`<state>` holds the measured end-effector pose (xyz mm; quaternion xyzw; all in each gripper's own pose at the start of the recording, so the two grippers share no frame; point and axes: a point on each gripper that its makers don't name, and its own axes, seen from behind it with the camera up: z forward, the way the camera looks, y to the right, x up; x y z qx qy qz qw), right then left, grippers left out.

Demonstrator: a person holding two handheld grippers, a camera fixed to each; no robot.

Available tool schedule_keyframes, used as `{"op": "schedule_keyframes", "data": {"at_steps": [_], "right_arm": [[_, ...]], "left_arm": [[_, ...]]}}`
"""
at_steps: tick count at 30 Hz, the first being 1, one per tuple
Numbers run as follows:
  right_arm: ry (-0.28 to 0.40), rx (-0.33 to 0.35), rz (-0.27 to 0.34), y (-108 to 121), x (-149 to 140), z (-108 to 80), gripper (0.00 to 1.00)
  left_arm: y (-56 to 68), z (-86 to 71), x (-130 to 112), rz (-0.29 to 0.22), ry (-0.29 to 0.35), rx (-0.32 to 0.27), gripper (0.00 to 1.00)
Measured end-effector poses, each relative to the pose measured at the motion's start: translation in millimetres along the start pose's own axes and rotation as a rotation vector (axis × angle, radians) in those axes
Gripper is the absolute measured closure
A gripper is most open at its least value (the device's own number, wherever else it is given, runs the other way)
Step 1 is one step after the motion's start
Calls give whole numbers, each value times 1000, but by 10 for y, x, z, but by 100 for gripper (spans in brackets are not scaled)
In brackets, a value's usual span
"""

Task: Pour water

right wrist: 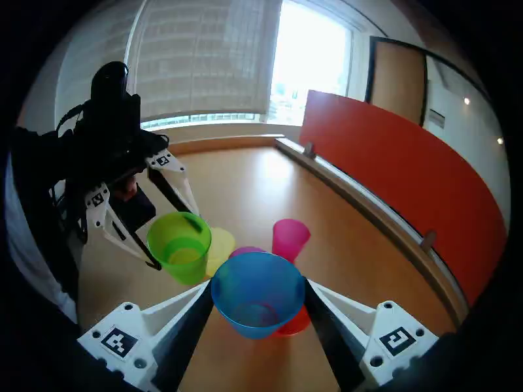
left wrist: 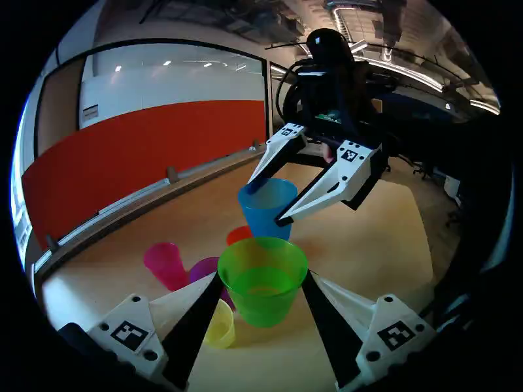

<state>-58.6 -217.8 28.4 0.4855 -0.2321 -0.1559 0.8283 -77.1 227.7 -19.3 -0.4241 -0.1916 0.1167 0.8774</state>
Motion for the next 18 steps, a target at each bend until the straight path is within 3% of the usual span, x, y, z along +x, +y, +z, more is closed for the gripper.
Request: {"op": "schedule_keyframes", "data": {"at_steps": [18], "right_arm": [[-13,29,-8,-210,-406,-9,6]], "left_arm": [[226,251,-294,12,-43,-48,15]]}}
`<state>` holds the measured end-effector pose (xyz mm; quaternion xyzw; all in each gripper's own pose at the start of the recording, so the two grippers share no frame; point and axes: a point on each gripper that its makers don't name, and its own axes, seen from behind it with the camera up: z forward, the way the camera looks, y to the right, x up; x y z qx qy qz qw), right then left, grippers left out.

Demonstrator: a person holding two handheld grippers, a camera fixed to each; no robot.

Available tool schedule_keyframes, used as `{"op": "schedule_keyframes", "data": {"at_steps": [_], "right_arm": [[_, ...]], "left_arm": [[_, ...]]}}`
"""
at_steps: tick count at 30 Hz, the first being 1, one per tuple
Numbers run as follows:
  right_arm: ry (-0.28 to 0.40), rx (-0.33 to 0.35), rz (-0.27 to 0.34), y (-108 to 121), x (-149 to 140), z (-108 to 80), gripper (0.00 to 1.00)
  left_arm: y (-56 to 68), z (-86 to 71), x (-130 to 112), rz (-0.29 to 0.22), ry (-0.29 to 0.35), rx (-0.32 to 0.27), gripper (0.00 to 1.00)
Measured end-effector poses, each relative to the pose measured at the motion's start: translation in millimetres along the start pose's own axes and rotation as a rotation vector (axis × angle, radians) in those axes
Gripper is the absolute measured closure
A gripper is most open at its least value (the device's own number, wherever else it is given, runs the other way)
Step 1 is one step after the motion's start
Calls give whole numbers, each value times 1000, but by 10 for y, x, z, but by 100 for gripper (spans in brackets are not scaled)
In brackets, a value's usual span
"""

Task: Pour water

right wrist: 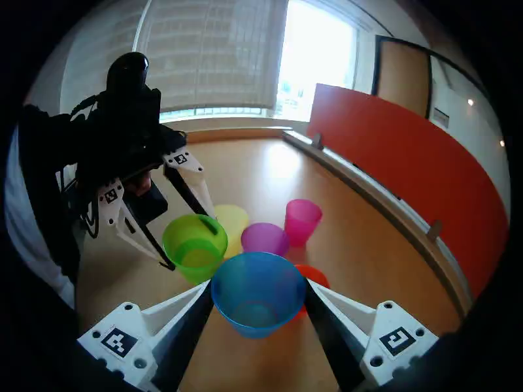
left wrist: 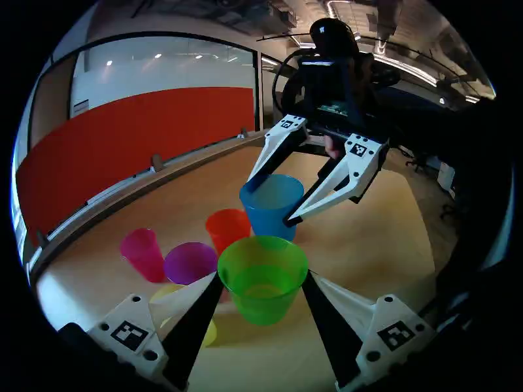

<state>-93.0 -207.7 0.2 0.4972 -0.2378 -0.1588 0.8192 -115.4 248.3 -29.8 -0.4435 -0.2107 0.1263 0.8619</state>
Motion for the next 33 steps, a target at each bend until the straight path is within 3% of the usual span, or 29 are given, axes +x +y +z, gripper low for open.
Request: {"op": "schedule_keyframes", "data": {"at_steps": [19,33], "right_arm": [[-26,9,17,-108,-414,110,6],[-50,5,28,-124,-660,202,6]], "left_arm": [[164,206,-219,-3,-26,-35,15],[182,298,-343,3,-41,-46,15]]}}
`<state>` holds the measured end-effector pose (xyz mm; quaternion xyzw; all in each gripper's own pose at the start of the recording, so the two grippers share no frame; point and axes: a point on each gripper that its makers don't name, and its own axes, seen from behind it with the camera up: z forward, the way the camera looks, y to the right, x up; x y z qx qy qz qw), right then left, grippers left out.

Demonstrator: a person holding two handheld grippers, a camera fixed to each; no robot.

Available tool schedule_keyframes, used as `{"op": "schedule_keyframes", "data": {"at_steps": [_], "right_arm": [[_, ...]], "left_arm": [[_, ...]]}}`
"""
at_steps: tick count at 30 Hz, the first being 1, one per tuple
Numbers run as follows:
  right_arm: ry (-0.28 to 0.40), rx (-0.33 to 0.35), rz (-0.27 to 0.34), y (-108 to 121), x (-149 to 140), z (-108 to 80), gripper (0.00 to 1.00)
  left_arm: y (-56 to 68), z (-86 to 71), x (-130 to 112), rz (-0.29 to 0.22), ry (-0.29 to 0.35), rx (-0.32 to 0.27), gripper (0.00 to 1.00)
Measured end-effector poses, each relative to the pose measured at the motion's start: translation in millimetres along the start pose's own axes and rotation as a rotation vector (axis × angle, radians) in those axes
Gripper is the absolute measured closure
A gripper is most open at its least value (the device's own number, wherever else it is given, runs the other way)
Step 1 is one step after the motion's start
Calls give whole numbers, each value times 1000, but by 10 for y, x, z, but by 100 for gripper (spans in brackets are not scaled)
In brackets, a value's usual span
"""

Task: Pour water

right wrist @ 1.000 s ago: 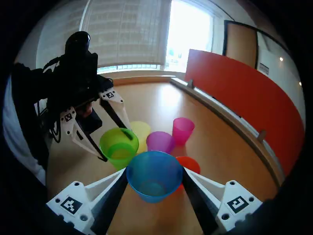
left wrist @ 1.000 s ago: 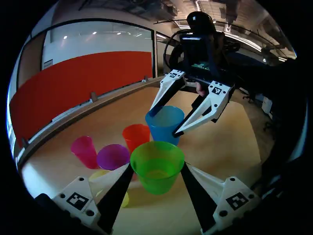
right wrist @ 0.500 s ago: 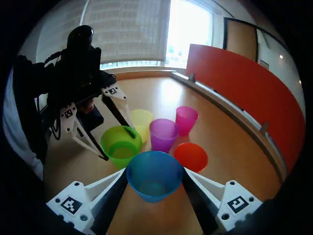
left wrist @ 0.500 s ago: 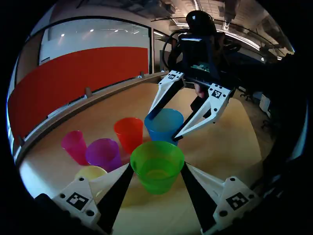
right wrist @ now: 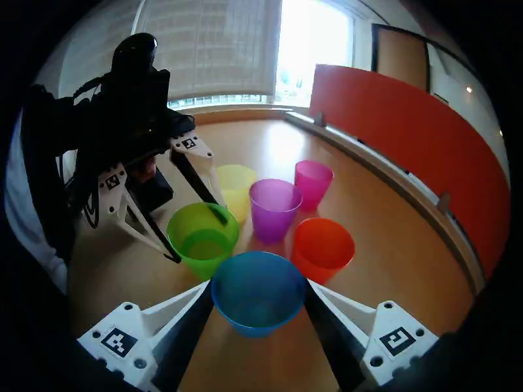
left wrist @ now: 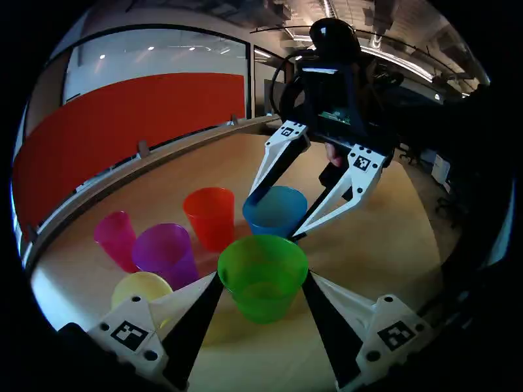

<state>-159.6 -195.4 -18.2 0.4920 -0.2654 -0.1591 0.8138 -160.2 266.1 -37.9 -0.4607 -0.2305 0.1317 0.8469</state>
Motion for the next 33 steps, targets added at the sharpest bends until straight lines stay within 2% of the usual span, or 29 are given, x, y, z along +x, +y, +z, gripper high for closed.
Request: {"op": "schedule_keyframes", "data": {"at_steps": [12,24,33], "right_arm": [[2,1,4,-30,-89,20,6],[-4,-13,4,-17,-160,-15,5],[-25,-19,10,-13,-242,-9,0]], "left_arm": [[15,25,-71,14,-4,-1,15],[4,4,-105,3,1,4,14],[-21,8,-115,13,-9,16,13]]}}
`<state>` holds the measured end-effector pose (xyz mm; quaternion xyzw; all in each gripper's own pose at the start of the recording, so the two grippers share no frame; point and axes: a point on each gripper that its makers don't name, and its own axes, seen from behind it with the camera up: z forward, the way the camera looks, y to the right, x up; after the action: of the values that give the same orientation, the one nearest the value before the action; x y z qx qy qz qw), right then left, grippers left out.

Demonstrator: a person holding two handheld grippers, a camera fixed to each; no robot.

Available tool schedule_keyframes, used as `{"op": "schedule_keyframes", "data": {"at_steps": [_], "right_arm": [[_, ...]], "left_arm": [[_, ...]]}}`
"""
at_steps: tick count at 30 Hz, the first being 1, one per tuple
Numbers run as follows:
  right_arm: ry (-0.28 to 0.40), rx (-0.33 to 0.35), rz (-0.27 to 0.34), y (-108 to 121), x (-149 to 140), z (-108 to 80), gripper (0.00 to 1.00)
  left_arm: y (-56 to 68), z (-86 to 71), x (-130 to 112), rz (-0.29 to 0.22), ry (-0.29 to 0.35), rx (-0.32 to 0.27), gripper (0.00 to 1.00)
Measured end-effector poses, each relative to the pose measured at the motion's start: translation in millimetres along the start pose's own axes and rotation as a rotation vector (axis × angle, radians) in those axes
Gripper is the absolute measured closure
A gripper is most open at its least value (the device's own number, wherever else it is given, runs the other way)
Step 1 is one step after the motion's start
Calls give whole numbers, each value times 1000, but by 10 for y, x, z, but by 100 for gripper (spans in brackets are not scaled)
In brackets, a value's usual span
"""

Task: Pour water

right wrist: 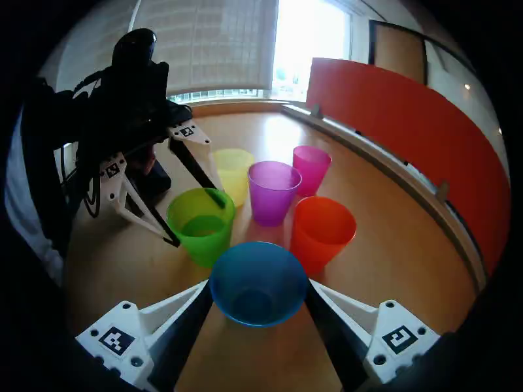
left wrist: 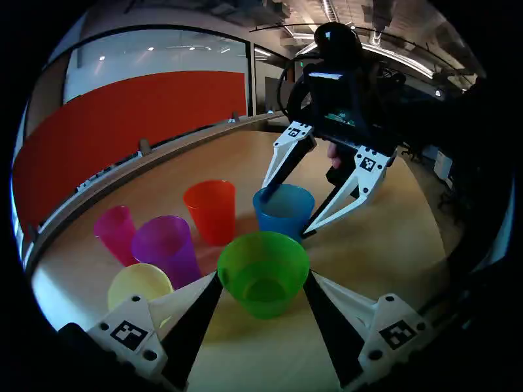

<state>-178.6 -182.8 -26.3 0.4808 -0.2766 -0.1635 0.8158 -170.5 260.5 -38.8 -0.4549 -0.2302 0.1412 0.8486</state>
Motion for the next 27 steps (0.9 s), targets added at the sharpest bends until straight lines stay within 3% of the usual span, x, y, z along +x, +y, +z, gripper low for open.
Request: {"op": "schedule_keyframes", "data": {"at_steps": [9,27], "right_arm": [[-6,-13,12,34,-43,-15,0],[-21,-27,13,29,-178,-122,0]], "left_arm": [[-5,8,-25,-27,-9,-8,7],[-4,-98,-121,-10,-33,22,7]]}}
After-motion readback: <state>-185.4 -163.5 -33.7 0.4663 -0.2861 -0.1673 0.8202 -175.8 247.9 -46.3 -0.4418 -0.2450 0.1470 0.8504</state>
